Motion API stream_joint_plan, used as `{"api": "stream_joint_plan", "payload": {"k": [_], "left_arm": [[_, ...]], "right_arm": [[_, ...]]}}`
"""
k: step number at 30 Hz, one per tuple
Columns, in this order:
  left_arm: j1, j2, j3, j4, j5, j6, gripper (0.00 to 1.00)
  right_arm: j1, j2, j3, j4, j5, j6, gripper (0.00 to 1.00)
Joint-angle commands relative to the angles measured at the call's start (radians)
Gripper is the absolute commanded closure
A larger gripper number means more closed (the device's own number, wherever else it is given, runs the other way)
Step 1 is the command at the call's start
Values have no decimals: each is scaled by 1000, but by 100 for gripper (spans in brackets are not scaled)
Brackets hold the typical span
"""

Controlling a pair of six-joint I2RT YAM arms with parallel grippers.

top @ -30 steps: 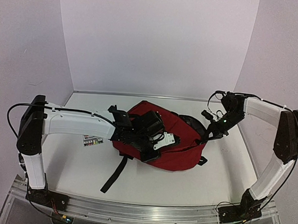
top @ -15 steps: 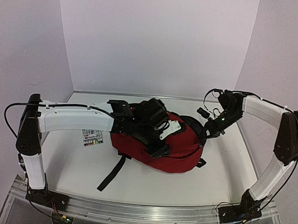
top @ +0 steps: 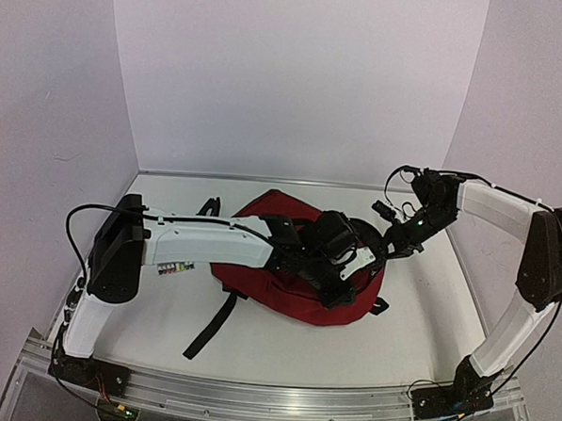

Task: Pack the student bag
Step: Zip the student bag at the center of the board.

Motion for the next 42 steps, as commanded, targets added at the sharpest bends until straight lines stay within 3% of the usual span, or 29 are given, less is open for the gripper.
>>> {"api": "stream_joint_plan", "payload": {"k": [1,2,9,14,21,23,26,29,37,42], "left_arm": [[-2,-74,-21,-17,29,-15,94],[-2,-106,-67,-3,24,-16,99],[-4,-272,-319,-45,36,-65,100],[-16,-389,-479,-103,9,-68,100],[-20,-576,-638,-223,-121,-91,98],[-20,-598,-627,-235,-145,-93,90],[-23,-566,-532,-228,-136,-100,63],[-52,-462,-382,-249,-159,-108,50],[-78,-284,-178,-65,-154,-178,34],[-80,-155,-58,-60,-192,-180,34]], "right_arm": [[-31,8,37,4,27,-15,100],[-42,15,44,1,33,-25,100],[-97,101,112,-6,92,-90,100],[-107,169,194,-63,52,-131,100],[-75,196,160,-123,-72,-173,100],[-29,180,126,-120,-115,-170,100],[42,160,83,-93,-181,-129,100],[88,141,70,-55,-217,-78,100],[113,86,56,-5,-248,10,100],[115,66,35,7,-253,35,100]]}}
